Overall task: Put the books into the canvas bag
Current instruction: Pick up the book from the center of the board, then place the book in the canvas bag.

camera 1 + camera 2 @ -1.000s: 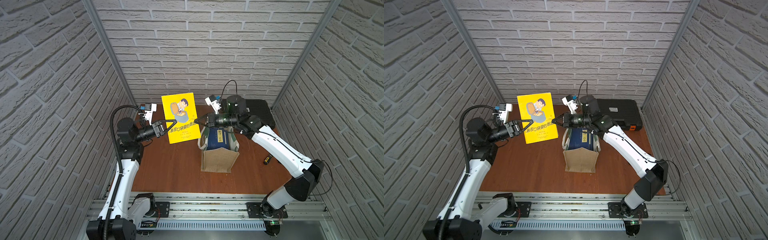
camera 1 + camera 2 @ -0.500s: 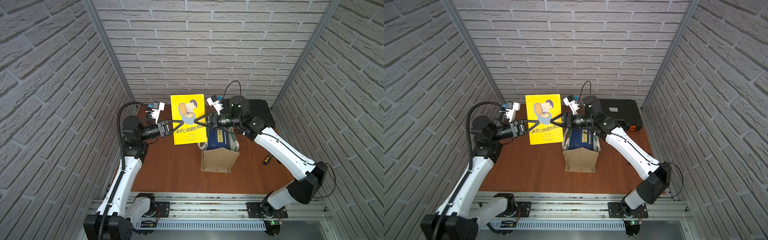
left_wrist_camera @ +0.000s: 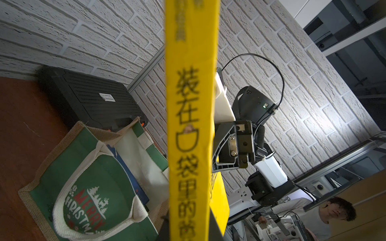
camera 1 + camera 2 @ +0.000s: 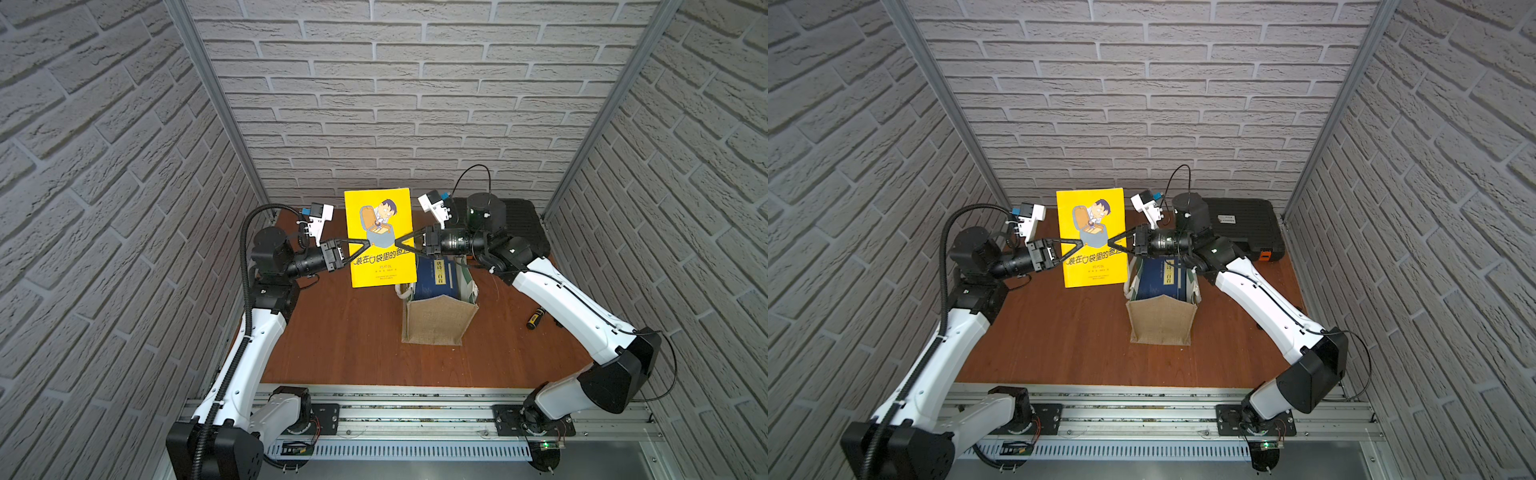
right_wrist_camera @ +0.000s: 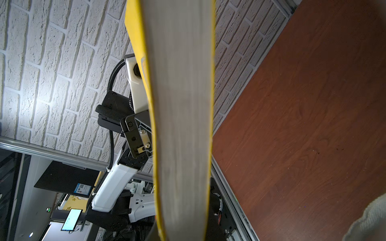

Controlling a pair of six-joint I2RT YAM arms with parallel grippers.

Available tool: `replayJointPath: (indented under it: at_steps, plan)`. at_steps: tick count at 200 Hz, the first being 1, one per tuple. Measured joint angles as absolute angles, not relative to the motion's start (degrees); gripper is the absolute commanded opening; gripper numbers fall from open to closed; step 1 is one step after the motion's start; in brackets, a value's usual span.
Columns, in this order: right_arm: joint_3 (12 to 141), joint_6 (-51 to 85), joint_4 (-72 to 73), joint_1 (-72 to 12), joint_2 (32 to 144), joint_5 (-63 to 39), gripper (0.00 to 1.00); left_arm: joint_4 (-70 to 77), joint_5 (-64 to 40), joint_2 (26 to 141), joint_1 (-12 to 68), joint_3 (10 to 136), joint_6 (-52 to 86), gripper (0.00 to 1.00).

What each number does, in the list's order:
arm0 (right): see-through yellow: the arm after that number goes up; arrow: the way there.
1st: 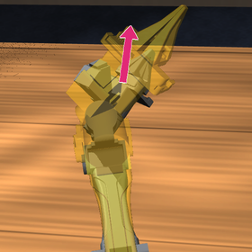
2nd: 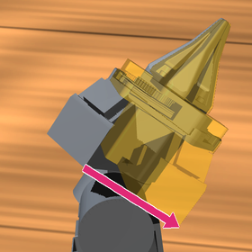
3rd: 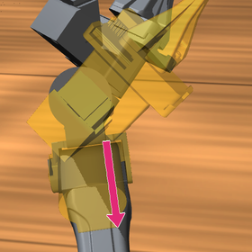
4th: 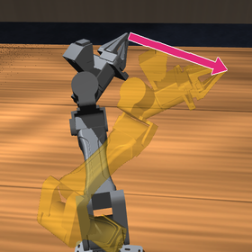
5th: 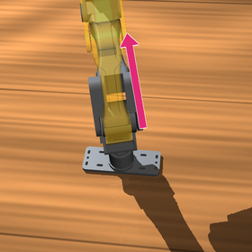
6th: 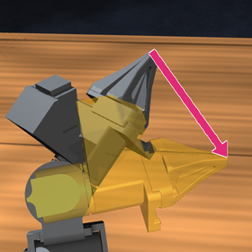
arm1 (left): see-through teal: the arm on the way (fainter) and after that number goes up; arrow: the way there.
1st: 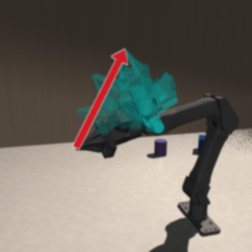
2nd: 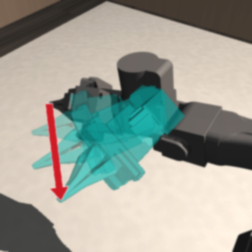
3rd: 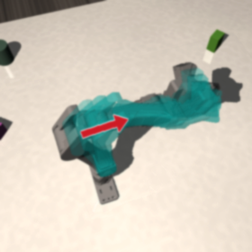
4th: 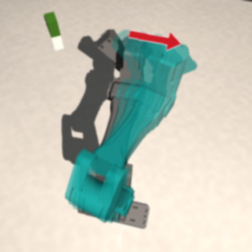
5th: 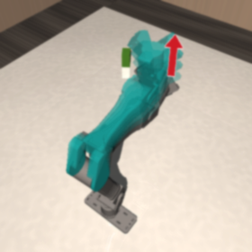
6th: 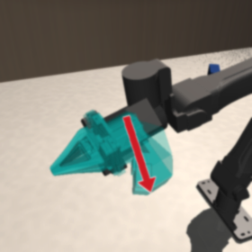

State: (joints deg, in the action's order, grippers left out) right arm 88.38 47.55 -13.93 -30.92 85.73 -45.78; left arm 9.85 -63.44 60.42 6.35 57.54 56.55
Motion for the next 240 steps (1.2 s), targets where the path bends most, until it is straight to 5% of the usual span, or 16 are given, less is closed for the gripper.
replayJointPath:
  at_steps: [23, 65, 151, 181, 226, 240]
  plan:
    - [88.8, 46.5, -18.8, -30.2, 84.1, -43.7, 0.06, 6.3, -60.0, 60.6, 7.2, 58.9, 53.7, 0.5]
    - [91.5, 40.7, -36.6, -23.2, 79.7, -33.2, 0.06, -10.7, -42.5, 62.8, 13.0, 64.7, 44.2, 0.66]
    - [98.5, 29.1, -60.5, -19.7, 75.8, -13.5, 0.06, -27.0, -12.0, 81.8, 36.8, 78.7, 34.3, 0.68]
    - [97.9, 28.4, -63.8, -20.4, 80.5, -14.9, 0.05, -28.3, -8.7, 87.2, 38.4, 78.7, 34.2, 0.59]
    - [97.0, 28.2, -66.0, -25.4, 87.4, -15.3, 0.06, -28.9, -6.2, 87.6, 38.7, 78.0, 34.7, 0.06]
    - [97.0, 28.4, -66.5, -26.5, 88.8, -14.9, 0.06, -29.0, -5.5, 87.3, 38.7, 77.8, 34.6, 0.0]
